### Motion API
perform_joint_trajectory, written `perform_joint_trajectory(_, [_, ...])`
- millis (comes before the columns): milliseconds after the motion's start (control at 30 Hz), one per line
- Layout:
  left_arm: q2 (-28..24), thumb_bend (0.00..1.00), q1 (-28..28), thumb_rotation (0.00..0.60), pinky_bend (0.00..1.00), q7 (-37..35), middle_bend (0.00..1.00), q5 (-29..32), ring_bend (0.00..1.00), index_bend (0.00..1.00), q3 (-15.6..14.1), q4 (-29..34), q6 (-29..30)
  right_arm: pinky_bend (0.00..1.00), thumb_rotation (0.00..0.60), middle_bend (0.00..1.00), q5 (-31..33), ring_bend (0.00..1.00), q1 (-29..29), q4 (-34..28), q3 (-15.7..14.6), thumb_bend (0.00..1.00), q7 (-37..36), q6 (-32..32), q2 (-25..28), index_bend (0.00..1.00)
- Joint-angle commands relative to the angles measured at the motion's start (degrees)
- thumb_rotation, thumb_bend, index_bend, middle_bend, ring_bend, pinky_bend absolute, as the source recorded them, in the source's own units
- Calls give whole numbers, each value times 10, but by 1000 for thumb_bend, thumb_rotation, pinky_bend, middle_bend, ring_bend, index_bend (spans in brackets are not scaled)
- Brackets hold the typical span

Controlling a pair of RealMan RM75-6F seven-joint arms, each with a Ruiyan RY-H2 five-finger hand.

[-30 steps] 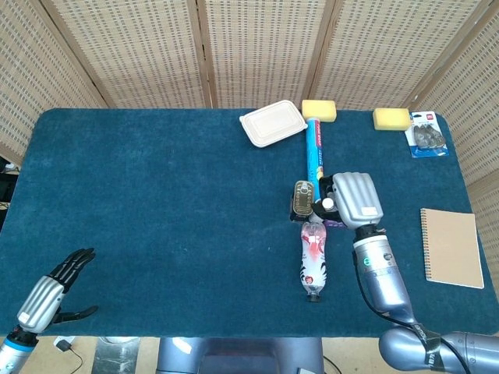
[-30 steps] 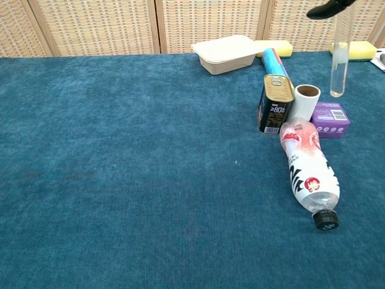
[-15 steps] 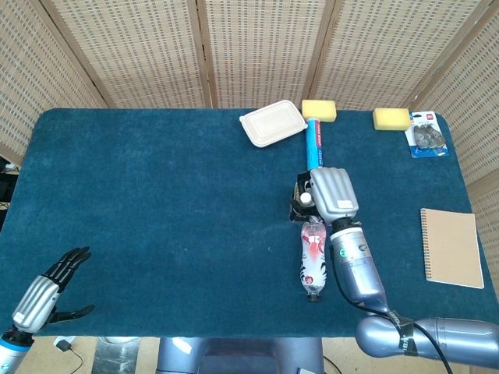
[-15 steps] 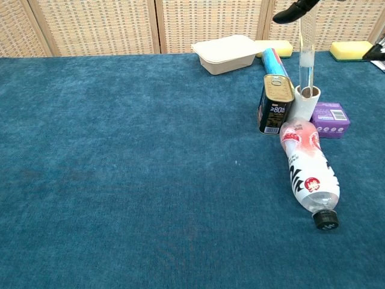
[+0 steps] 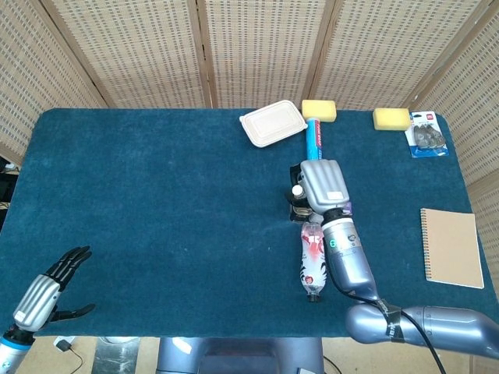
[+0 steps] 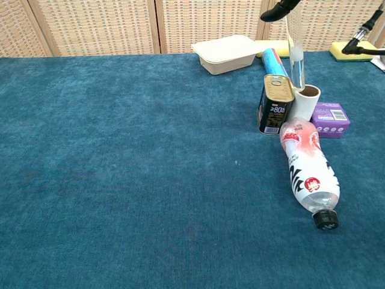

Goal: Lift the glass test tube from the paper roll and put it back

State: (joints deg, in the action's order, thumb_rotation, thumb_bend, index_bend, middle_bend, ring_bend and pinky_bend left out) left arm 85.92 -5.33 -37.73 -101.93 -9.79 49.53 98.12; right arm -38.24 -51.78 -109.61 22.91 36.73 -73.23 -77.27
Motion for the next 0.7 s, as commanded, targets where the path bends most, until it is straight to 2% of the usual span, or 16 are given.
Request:
perform_joint_trajectory(33, [-2,61,-1,600,215,3,51,2,41,40,1,4,-4,834,600,969,-6,973,-10,19,-2,302,1,13,-4,832])
perform_joint_trajectory(333, [-12,61,-8,600,215,16,51,14,40,41,7,32,-28,834,600,969,12,973,-24,60,2,302,-17,54,-1,832])
perform_joint_trajectory(700, [-15,61,-12,600,214,28,51,19,41,40,9,50,-44,834,600,969,25,972,-28,77,-3,302,-26,74,15,832])
